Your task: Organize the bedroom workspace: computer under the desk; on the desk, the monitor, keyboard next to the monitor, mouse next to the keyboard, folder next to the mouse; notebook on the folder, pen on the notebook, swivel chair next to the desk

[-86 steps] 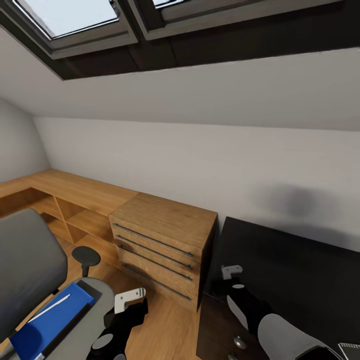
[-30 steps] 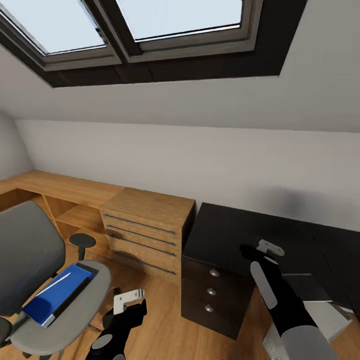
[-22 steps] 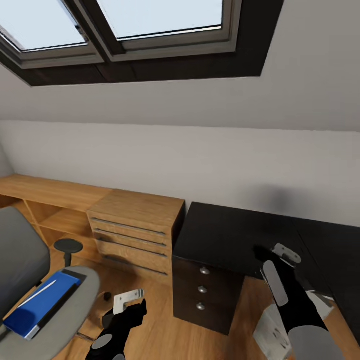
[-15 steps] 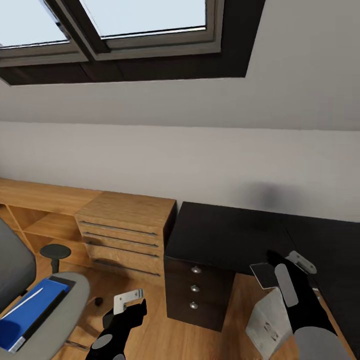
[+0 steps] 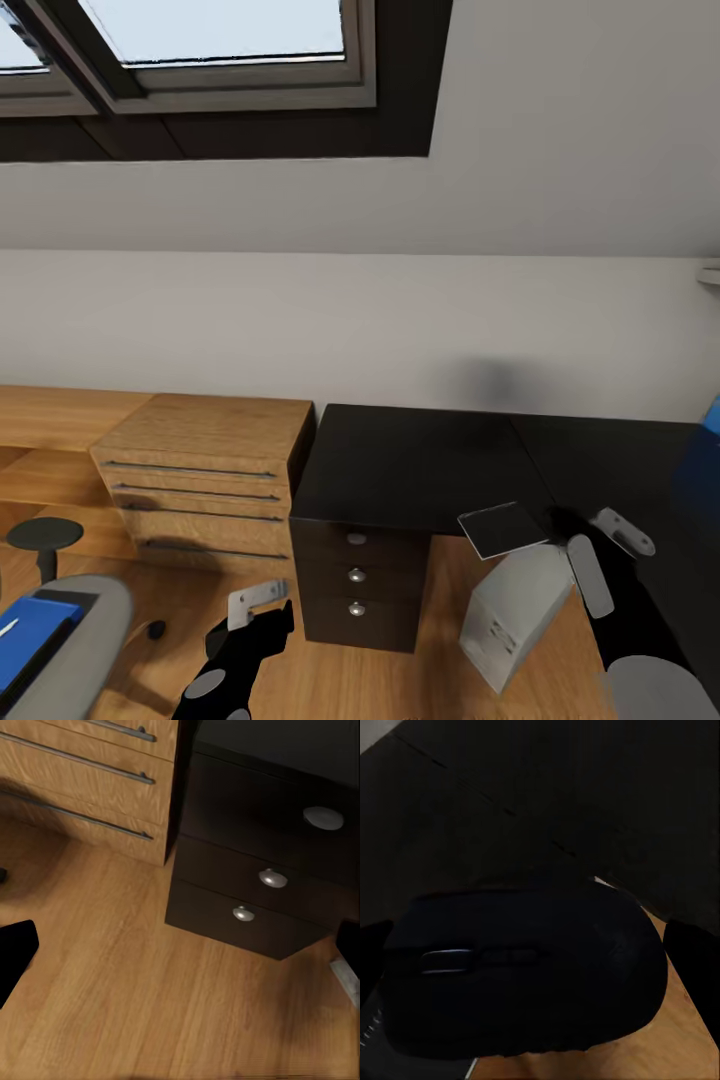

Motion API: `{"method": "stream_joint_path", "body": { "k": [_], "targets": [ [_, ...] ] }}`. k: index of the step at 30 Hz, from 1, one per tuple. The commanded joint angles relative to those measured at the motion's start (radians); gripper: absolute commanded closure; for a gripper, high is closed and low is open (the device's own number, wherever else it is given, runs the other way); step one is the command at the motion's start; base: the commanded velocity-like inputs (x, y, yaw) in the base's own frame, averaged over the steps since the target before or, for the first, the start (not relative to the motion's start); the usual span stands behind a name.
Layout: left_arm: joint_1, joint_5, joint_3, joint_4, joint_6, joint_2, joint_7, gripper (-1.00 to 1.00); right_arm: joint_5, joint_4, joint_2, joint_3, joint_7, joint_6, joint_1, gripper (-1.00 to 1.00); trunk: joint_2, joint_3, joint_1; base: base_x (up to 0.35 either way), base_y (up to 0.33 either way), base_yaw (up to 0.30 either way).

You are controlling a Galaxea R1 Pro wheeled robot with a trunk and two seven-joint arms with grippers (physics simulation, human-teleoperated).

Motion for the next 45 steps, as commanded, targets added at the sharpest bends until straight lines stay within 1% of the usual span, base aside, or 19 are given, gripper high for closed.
{"method": "stream_joint_path", "body": {
  "k": [1,3,5,7,8,9,11,12,15,17,18,20,22,24,25,28,29,33,45],
  "targets": [
    [-0.001,0.007,-0.002,0.001,0.003,0.001,0.009,-1.0,-0.001,0.006,-0.02,0.007,0.024,0.004,-0.001,1.0,-0.001,-0.001,0.0,0.0,0.0,-0.284],
    [-0.001,0.006,-0.002,0.005,0.003,0.001,0.009,-1.0,0.042,0.046,-0.083,0.04,0.11,0.005,-0.001,1.0,-0.001,-0.001,0.0,0.0,0.0,-0.291],
    [-0.001,0.006,-0.002,0.016,0.001,0.001,0.01,-1.0,0.121,0.096,-0.166,0.054,0.221,0.006,-0.001,1.0,-0.001,-0.001,0.0,0.0,0.0,-0.295],
    [-0.001,0.005,-0.004,0.107,-0.009,0.001,0.008,-1.0,0.243,0.189,-0.297,0.059,0.471,0.007,-0.001,1.0,-0.001,-0.001,0.0,0.0,0.0,-0.298],
    [-0.001,0.004,-0.005,0.141,-0.016,0.001,0.007,-1.0,0.269,0.218,-0.333,0.059,0.544,0.006,-0.001,1.0,-0.001,-0.001,0.0,0.0,0.0,-0.298],
    [-0.001,0.005,-0.006,0.225,-0.073,0.019,0.004,-1.0,0.327,0.295,-0.409,0.06,0.702,-0.001,-0.001,1.0,-0.001,-0.001,0.0,0.0,0.0,-0.298],
    [-0.001,0.006,-0.013,0.29,-0.154,0.04,0.0,-1.0,0.387,0.363,-0.446,0.06,0.769,-0.027,-0.001,1.0,-0.001,-0.001,0.0,0.0,0.0,-0.299],
    [-0.001,0.006,-0.029,0.336,-0.211,0.052,-0.001,-1.0,0.435,0.405,-0.459,0.06,0.794,-0.056,-0.001,1.0,-0.001,-0.001,0.0,0.0,0.0,-0.299],
    [-0.001,0.006,-0.079,0.408,-0.29,0.08,-0.003,-1.0,0.492,0.463,-0.467,0.06,0.82,-0.087,-0.001,1.0,-0.001,-0.001,0.0,0.0,0.0,-0.299],
    [-0.001,0.006,-0.119,0.432,-0.329,0.091,-0.003,-1.0,0.504,0.491,-0.467,0.061,0.825,-0.093,-0.001,1.0,-0.001,-0.001,0.0,0.0,0.0,-0.299],
    [-0.001,0.007,-0.161,0.456,-0.374,0.098,-0.002,-1.0,0.51,0.515,-0.467,0.061,0.827,-0.097,-0.001,1.0,-0.001,-0.001,0.0,0.0,0.0,-0.299],
    [-0.001,0.007,-0.193,0.482,-0.416,0.103,-0.002,-1.0,0.513,0.535,-0.467,0.061,0.829,-0.108,0.0,1.0,-0.001,-0.001,0.0,0.0,0.0,-0.299],
    [-0.001,0.007,-0.224,0.515,-0.455,0.106,-0.002,-1.0,0.514,0.566,-0.468,0.061,0.83,-0.152,0.0,1.0,-0.001,-0.001,0.0,0.0,0.0,-0.299],
    [-0.001,0.008,-0.246,0.557,-0.479,0.107,-0.001,-1.0,0.515,0.641,-0.467,0.061,0.83,-0.247,0.001,1.0,-0.001,-0.001,0.0,0.0,0.0,-0.299],
    [-0.001,0.008,-0.251,0.576,-0.485,0.108,0.001,-1.0,0.514,0.684,-0.464,0.061,0.83,-0.305,0.001,1.0,-0.001,-0.001,0.0,0.0,0.0,-0.294],
    [-0.001,0.008,-0.253,0.583,-0.487,0.108,0.002,-1.0,0.511,0.702,-0.461,0.062,0.83,-0.33,0.001,1.0,-0.001,-0.001,0.0,0.0,0.0,-0.159],
    [-0.001,0.008,-0.253,0.593,-0.487,0.108,0.005,-1.0,0.512,0.707,-0.442,0.061,0.826,-0.337,0.001,1.0,-0.001,-0.001,0.0,0.0,0.0,-0.025],
    [-0.001,0.005,-0.253,0.641,-0.487,0.103,0.006,-1.0,0.514,0.71,-0.405,0.059,0.821,-0.339,0.001,1.0,-0.001,-0.001,0.0,0.0,0.0,-0.01],
    [-0.001,0.004,-0.252,0.646,-0.487,0.103,0.007,-1.0,0.514,0.71,-0.405,0.06,0.81,-0.341,0.001,1.0,-0.001,-0.001,0.0,0.013,-0.014,0.0]
  ]
}}
